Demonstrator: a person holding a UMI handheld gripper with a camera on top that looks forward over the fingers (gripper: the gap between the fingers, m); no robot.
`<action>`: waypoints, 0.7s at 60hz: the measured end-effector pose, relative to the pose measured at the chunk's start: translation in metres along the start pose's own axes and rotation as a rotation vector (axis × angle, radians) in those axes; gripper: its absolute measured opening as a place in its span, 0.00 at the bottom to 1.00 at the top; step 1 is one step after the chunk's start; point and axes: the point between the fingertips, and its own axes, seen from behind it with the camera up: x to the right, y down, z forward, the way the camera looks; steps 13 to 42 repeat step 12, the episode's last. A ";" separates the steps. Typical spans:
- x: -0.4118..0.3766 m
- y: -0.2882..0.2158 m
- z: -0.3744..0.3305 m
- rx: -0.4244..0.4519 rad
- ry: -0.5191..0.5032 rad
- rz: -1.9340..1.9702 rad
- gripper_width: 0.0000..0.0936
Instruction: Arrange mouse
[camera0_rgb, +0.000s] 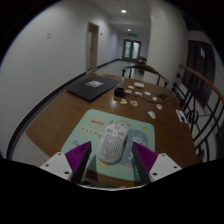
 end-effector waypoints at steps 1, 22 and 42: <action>0.001 0.001 -0.007 0.002 -0.007 -0.014 0.89; 0.017 0.020 -0.084 0.029 -0.066 -0.017 0.89; 0.017 0.020 -0.084 0.029 -0.066 -0.017 0.89</action>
